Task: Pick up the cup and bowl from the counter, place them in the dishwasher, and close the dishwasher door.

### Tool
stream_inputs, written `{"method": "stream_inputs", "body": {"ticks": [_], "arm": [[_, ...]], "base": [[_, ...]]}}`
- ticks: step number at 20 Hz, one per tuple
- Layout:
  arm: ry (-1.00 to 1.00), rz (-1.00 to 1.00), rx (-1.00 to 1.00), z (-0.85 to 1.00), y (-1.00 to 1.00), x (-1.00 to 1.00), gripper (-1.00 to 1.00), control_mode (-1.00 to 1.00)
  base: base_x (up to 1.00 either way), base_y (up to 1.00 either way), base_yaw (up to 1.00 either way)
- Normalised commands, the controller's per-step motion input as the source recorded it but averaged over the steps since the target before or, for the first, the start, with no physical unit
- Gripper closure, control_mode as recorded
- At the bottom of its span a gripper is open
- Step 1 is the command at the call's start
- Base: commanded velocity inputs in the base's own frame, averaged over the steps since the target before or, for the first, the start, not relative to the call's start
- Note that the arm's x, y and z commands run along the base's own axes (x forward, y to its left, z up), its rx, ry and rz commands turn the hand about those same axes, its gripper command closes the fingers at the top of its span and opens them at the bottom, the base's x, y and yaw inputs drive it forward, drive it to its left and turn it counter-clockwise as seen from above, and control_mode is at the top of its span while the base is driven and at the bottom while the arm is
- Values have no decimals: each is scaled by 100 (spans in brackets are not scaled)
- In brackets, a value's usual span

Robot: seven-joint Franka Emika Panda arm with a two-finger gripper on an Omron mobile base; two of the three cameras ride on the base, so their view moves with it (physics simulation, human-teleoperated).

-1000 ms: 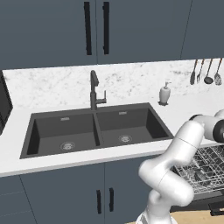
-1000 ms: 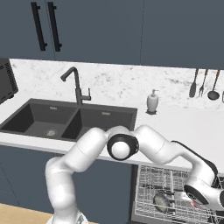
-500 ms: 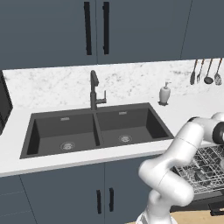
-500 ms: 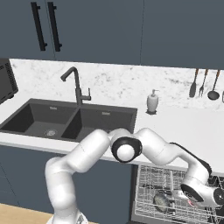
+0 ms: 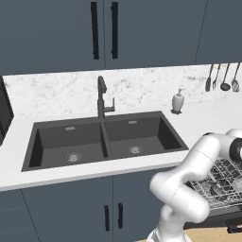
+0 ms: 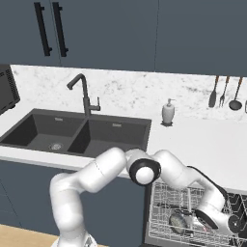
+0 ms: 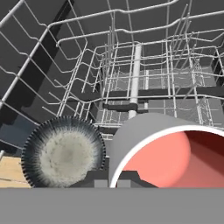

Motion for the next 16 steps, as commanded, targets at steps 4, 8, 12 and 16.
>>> {"method": "stream_inputs", "body": {"ticks": [4, 8, 12, 16], "arm": [[0, -1, 0, -31, -18, 0, 100, -100], [0, -2, 0, -6, -9, 0, 100, -100], [11, -4, -1, 0, 0, 15, 100, -100], [22, -5, -1, 20, 0, 24, 100, -100]], "base": [[0, 0, 0], [0, 0, 0], [0, 0, 0], [0, 0, 0]]}}
